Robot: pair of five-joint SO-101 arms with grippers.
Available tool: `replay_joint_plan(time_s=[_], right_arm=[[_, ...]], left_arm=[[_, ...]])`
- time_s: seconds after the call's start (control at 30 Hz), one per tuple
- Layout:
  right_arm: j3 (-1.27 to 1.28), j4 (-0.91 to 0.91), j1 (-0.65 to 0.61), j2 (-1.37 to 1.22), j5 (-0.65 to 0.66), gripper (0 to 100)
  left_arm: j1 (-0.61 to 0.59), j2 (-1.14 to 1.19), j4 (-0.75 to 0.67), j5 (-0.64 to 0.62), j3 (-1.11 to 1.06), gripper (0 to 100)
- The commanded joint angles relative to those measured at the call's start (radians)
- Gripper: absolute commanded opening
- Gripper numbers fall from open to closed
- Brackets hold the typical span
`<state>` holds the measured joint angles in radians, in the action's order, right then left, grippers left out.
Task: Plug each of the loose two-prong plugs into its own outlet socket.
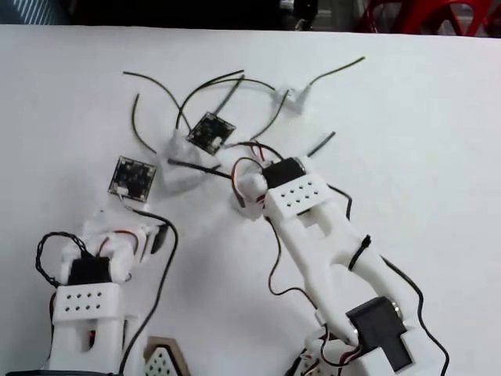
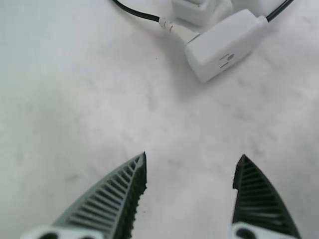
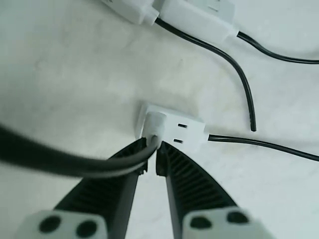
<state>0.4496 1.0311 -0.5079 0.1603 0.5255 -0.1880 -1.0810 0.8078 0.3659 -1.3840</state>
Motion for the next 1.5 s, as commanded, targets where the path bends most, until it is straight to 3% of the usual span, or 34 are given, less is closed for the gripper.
replay_joint_plan(time_s=[0.0, 0.47, 0.6, 0.77, 0.83, 1.47], right_arm=[[-0.028, -0.002, -0.008, 0.005, 0.008, 1.7], [-0.021, 0.031, -0.001, 0.004, 0.005, 1.7], [-0.021, 0.035, -0.048, 0.004, 0.0, 1.9], [-0.023, 0.096, -0.151, 0.004, -0.094, 15.1], [-0.023, 0.099, -0.179, -0.001, -0.074, 18.9], [-0.351, 0.208, -0.251, -0.43, 0.083, 19.0]], left_arm=[[-0.013, -0.018, -0.021, 0.011, -0.002, 28], [-0.013, -0.018, -0.021, 0.012, -0.002, 28], [-0.013, -0.018, -0.021, 0.012, -0.002, 28], [-0.084, -0.019, -0.023, 0.003, 0.014, 28], [-0.105, -0.019, -0.023, 0.002, 0.018, 28], [-0.116, -0.019, -0.023, 0.002, 0.02, 28]])
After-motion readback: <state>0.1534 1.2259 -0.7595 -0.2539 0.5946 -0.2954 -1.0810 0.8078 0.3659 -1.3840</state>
